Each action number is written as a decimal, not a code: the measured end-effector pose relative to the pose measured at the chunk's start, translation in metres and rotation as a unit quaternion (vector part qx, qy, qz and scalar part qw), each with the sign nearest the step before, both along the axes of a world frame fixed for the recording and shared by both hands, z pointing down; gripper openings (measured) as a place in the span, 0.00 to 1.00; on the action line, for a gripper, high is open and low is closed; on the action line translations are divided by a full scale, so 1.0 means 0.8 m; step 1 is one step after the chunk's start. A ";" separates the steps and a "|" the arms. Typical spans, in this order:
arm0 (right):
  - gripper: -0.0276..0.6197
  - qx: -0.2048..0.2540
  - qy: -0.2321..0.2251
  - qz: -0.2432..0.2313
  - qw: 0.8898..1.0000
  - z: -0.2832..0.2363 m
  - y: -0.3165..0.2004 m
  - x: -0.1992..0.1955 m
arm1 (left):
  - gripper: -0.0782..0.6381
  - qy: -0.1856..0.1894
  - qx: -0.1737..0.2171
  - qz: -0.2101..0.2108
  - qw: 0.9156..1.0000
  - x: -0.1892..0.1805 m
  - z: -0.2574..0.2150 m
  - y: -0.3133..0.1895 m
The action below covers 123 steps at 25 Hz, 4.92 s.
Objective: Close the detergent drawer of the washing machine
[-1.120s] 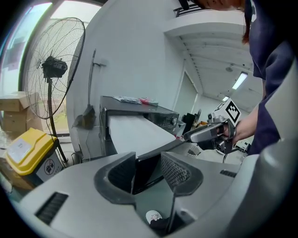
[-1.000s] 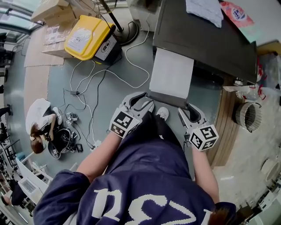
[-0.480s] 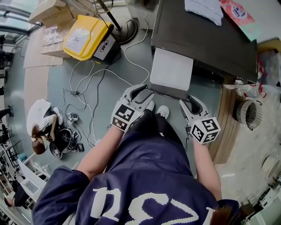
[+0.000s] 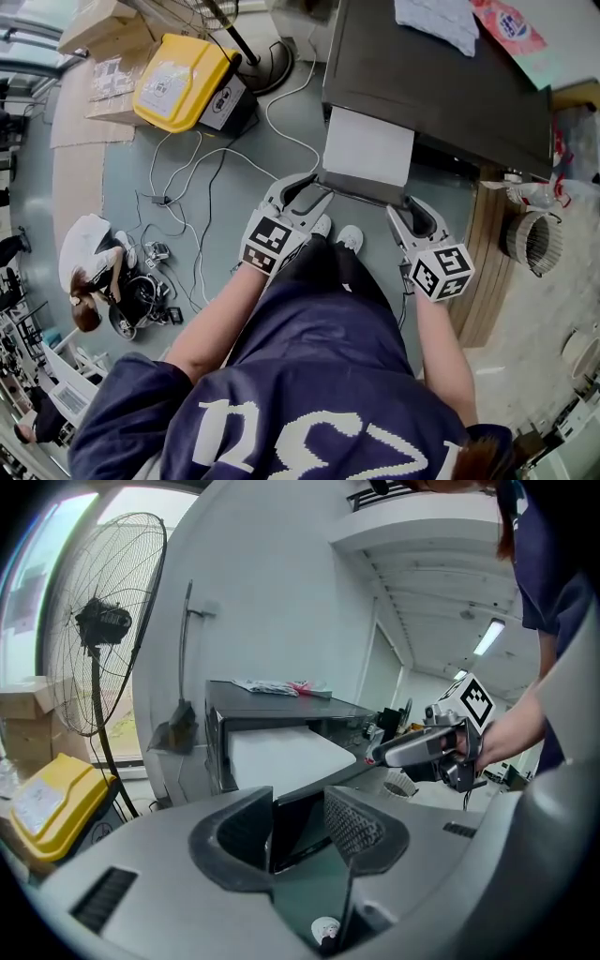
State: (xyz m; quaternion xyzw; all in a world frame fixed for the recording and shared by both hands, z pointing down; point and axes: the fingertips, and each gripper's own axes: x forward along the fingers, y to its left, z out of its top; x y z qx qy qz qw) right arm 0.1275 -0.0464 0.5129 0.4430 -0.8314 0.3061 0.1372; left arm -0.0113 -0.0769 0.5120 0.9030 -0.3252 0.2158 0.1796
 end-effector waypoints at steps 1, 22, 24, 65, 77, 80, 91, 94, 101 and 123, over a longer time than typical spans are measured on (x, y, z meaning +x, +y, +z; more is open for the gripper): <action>0.34 0.001 0.001 0.001 1.000 0.000 -0.004 0.001 | 0.36 0.000 0.001 0.000 1.000 0.001 0.000 -0.004; 0.36 0.033 0.030 0.026 0.999 -0.003 -0.085 0.015 | 0.36 -0.009 0.020 -0.010 1.000 0.015 0.000 -0.085; 0.36 0.035 0.032 0.028 0.999 -0.004 -0.091 0.016 | 0.36 -0.011 0.021 -0.010 1.000 0.015 -0.001 -0.091; 0.39 0.118 0.138 0.121 0.976 -0.027 -0.158 0.035 | 0.32 -0.031 0.045 -0.094 0.994 0.013 -0.010 -0.169; 0.07 0.111 0.155 0.114 0.975 -0.013 -0.142 0.030 | 0.14 -0.060 0.058 -0.089 0.992 0.018 0.002 -0.156; 0.07 0.104 0.163 0.116 0.974 -0.008 -0.150 0.029 | 0.14 -0.062 0.061 -0.089 0.992 0.019 0.004 -0.166; 0.07 0.100 0.177 0.125 0.971 -0.006 -0.162 0.033 | 0.14 -0.055 0.062 -0.094 0.992 0.020 0.005 -0.175; 0.07 0.100 0.176 0.127 0.971 -0.007 -0.162 0.033 | 0.14 -0.054 0.062 -0.097 0.992 0.020 0.004 -0.175; 0.07 0.097 0.169 0.140 0.971 -0.007 -0.165 0.038 | 0.14 -0.049 0.059 -0.105 0.992 0.024 0.003 -0.178; 0.07 0.101 0.168 0.133 0.971 -0.001 -0.183 0.039 | 0.13 -0.043 0.060 -0.116 0.991 0.029 0.006 -0.197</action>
